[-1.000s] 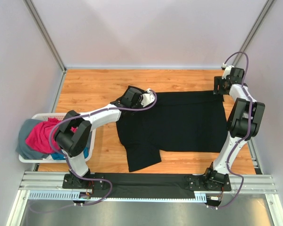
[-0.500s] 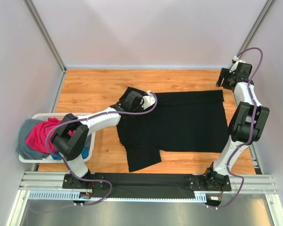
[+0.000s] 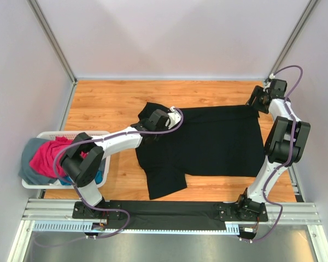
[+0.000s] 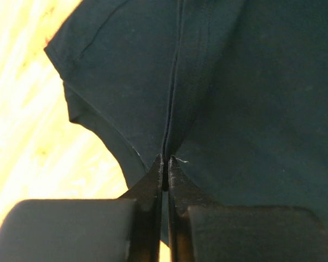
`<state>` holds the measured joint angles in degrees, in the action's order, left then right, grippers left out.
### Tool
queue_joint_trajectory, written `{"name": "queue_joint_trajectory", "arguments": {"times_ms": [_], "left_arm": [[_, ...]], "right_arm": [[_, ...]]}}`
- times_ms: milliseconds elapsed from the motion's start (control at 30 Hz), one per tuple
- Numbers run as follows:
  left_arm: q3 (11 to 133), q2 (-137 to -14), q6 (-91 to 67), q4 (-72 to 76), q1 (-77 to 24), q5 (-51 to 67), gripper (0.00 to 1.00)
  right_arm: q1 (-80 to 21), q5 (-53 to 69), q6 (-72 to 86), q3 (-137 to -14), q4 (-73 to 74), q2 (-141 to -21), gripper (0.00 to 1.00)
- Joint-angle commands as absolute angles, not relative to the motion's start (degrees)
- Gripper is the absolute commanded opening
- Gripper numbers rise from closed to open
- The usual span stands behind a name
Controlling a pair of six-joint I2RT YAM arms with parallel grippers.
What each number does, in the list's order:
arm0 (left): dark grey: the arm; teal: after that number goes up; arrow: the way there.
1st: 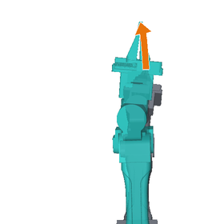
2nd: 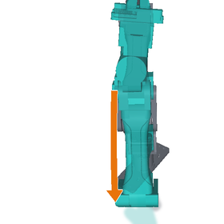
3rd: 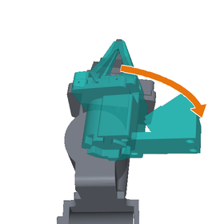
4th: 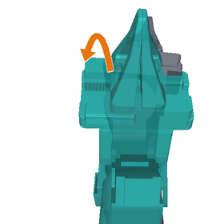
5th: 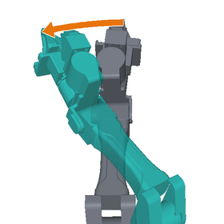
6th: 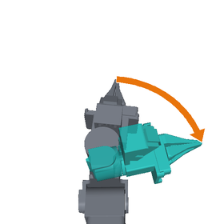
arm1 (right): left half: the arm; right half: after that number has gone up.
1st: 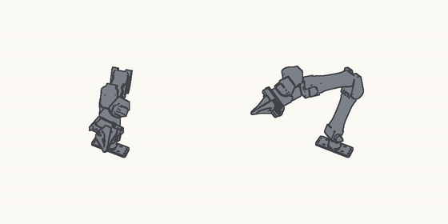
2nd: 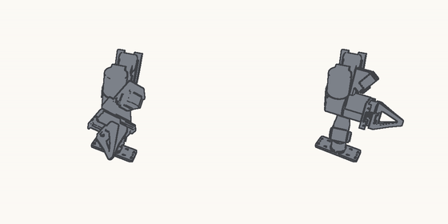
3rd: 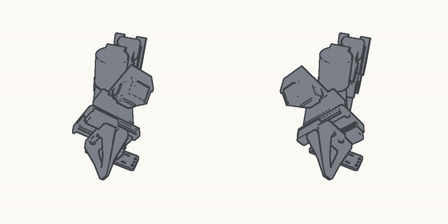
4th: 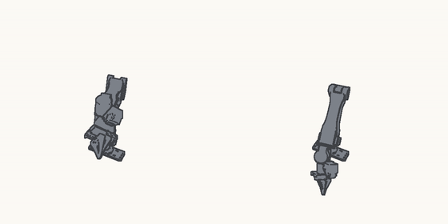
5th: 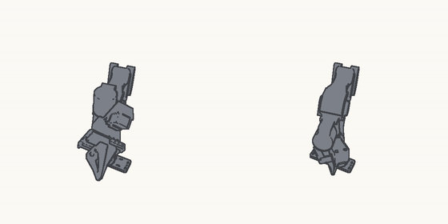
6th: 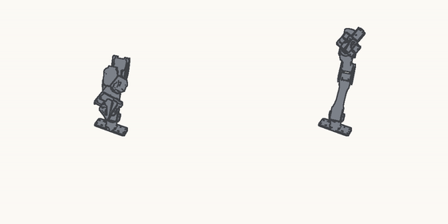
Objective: Fold and stack the t-shirts
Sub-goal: Fold the tshirt
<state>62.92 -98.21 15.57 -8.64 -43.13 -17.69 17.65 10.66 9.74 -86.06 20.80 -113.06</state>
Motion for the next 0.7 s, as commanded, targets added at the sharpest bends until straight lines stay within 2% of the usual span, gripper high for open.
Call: {"name": "queue_joint_trajectory", "arguments": {"times_ms": [0,133,167,267,300,333,533,667], "left_arm": [[62.84,-97.38,11.69,-11.86,-43.59,-19.68,0.16],[61.35,-92.66,10.12,-11.69,-43.51,-18.55,0.39],[61.09,-91.59,9.24,-11.43,-43.51,-18.46,0.52],[60.73,-87.81,4.41,-10.11,-42.89,-18.28,0.67],[60.91,-87.28,2.22,-9.76,-42.54,-18.54,0.91],[61.34,-86.93,-2.68,-10.02,-41.15,-18.72,0.99],[70.57,-92.01,-28.51,-18.63,-32.01,-16.34,0.96],[71.89,-94.74,-38.28,-19.60,-28.48,-14.50,0.83]], "right_arm": [[17.14,11.34,10.55,-86.66,20.65,-112.41,0.66],[16.35,12.13,10.81,-86.84,20.74,-111.53,0.66],[16.17,12.48,10.90,-87.10,20.83,-111.45,0.66],[14.51,13.01,10.99,-87.80,21.88,-110.66,0.67],[13.89,13.09,10.90,-87.80,21.97,-110.13,0.67],[12.49,13.18,10.90,-87.80,22.15,-109.78,0.67],[5.73,12.66,12.74,-86.32,21.80,-107.32,0.67],[2.03,12.65,15.38,-84.38,21.27,-106.44,0.68]]}}
